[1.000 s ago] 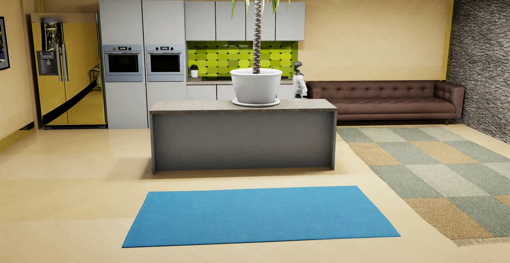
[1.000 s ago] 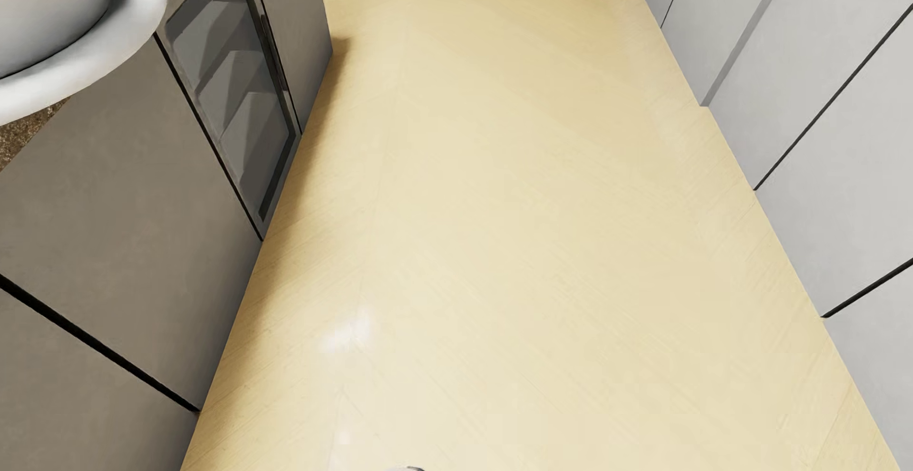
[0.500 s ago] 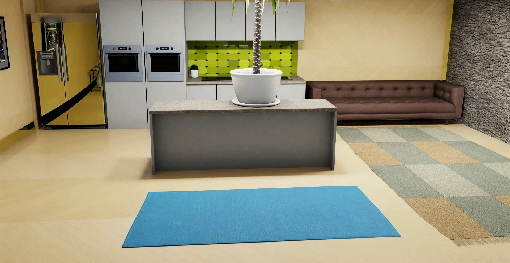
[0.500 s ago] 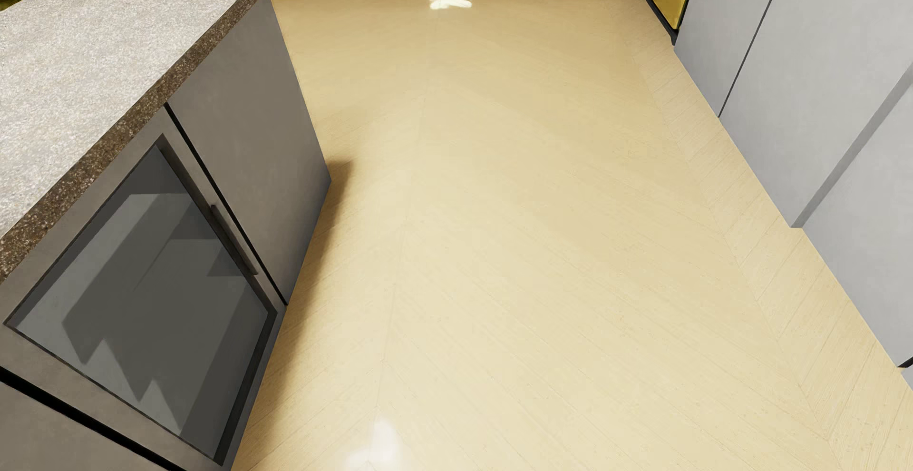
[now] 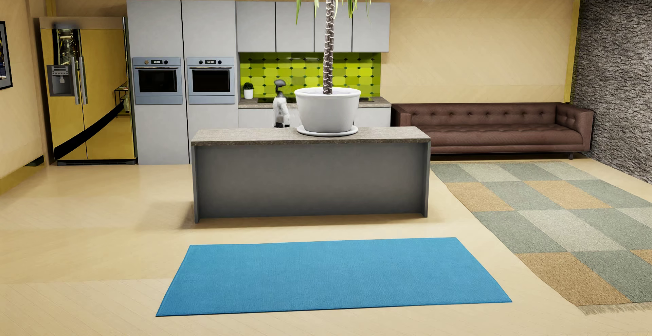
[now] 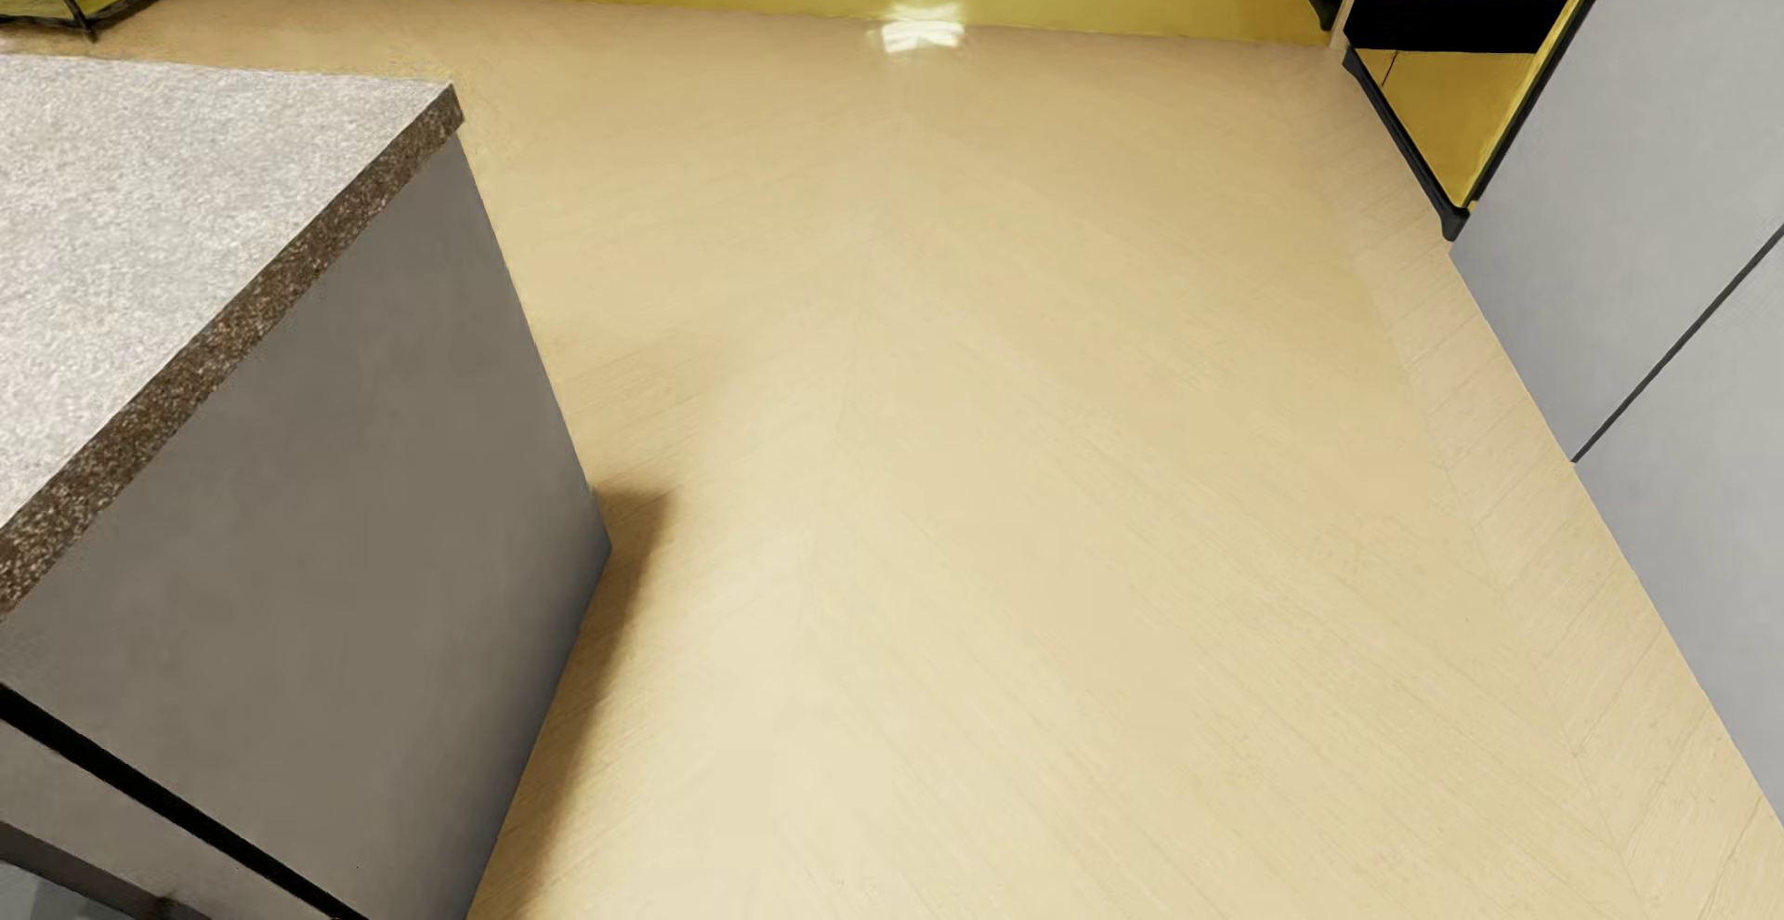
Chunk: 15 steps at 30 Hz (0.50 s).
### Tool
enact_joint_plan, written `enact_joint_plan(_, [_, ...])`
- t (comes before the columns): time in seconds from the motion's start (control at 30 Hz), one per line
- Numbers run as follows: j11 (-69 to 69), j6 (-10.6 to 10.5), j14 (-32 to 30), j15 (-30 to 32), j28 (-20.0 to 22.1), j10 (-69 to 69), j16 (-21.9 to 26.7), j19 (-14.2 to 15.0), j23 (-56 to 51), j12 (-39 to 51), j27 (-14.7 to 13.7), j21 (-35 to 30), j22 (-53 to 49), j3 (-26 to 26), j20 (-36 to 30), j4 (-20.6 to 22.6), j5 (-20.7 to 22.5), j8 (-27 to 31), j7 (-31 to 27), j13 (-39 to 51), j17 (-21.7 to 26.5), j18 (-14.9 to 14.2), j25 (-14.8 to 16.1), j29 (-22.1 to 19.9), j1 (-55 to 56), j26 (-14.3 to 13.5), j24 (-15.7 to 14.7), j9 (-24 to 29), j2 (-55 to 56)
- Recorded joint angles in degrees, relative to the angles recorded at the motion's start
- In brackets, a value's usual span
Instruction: Circle the plant
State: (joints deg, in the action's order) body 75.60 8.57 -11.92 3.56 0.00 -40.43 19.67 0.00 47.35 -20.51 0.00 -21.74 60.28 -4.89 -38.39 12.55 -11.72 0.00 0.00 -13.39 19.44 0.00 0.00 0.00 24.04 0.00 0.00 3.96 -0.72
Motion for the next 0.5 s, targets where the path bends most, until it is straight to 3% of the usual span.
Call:
enact_joint_plan(0.07, [6.62, -1.92, 8.05, -13.81, 0.0, 6.19, 0.14, 0.0, 3.52, 4.09, 0.0, -3.59, -2.92, 5.75, 2.45, 0.55, 2.34, 0.0, 0.0, -1.52, -0.02, 0.0, 0.0, 0.0, -12.91, 0.0, 0.0, 1.05, 10.42])
enact_joint_plan(0.13, [-3.63, -4.63, 16.04, -17.81, 0.0, 12.11, 1.95, 0.0, 4.0, 6.73, 0.0, -4.82, -12.0, 13.27, 5.39, -1.59, 4.59, 0.0, 0.0, -4.83, 0.76, 0.0, 0.0, 0.0, -24.54, 0.0, 0.0, 1.86, 17.55])
enact_joint_plan(0.23, [-37.61, -6.03, 27.33, -15.62, 0.0, 16.39, 3.16, 0.0, 4.67, 13.53, 0.0, -5.23, -19.93, 19.66, 11.04, -4.32, 4.38, 0.0, 0.0, -8.74, 1.35, 0.0, 0.0, 0.0, -35.25, 0.0, 0.0, 0.45, 22.49])
enact_joint_plan(0.3, [-66.4, -5.46, 32.32, 4.82, 0.0, 16.15, 3.84, 0.0, 6.03, 17.45, 0.0, -5.18, -23.06, 21.77, 14.66, -5.33, 2.18, 0.0, 0.0, -10.22, 0.95, 0.0, 0.0, 0.0, -39.13, 0.0, 0.0, -1.5, 25.03])
enact_joint_plan(0.33, [-65.9, -5.25, 32.55, -3.0, 0.0, 15.33, 4.31, 0.0, 8.0, 18.83, 0.0, -5.79, -23.77, 22.47, 14.87, -6.46, 1.55, 0.0, 0.0, -10.12, 0.53, 0.0, 0.0, 0.0, -41.83, 0.0, 0.0, -0.99, 26.7])
enact_joint_plan(0.37, [-43.59, -5.1, 30.69, -18.95, 0.0, 13.3, 4.4, 0.0, 8.99, 18.78, 0.0, -6.06, -23.83, 23.32, 15.1, -7.71, 1.47, 0.0, 0.0, -10.43, 0.38, 0.0, 0.0, 0.0, -44.21, 0.0, 0.0, -0.63, 29.1])
enact_joint_plan(0.43, [-32.74, -6.34, 18.53, -25.69, 0.0, 1.25, 2.81, 0.0, 12.34, 16.3, 0.0, -6.67, -22.15, 23.53, 15.26, -10.16, 4.42, 0.0, 0.0, -10.49, 0.19, 0.0, 0.0, 0.0, -43.27, 0.0, 0.0, -1.92, 30.74])
enact_joint_plan(0.47, [-29.95, -8.46, 9.13, -28.08, 0.0, -9.73, 1.42, 0.0, 14.7, 14.68, 0.0, -8.29, -18.63, 22.16, 13.83, -12.84, 7.61, 0.0, 0.0, -9.68, 0.35, 0.0, 0.0, 0.0, -40.64, 0.0, 0.0, -0.97, 26.8])
enact_joint_plan(0.5, [-29.97, -8.5, 3.02, -30.01, 0.0, -22.73, 0.67, 0.0, 14.93, 14.15, 0.0, -8.28, -15.27, 20.75, 10.49, -12.01, 8.21, 0.0, 0.0, -8.06, 0.51, 0.0, 0.0, 0.0, -34.54, 0.0, 0.0, -0.4, 23.13])
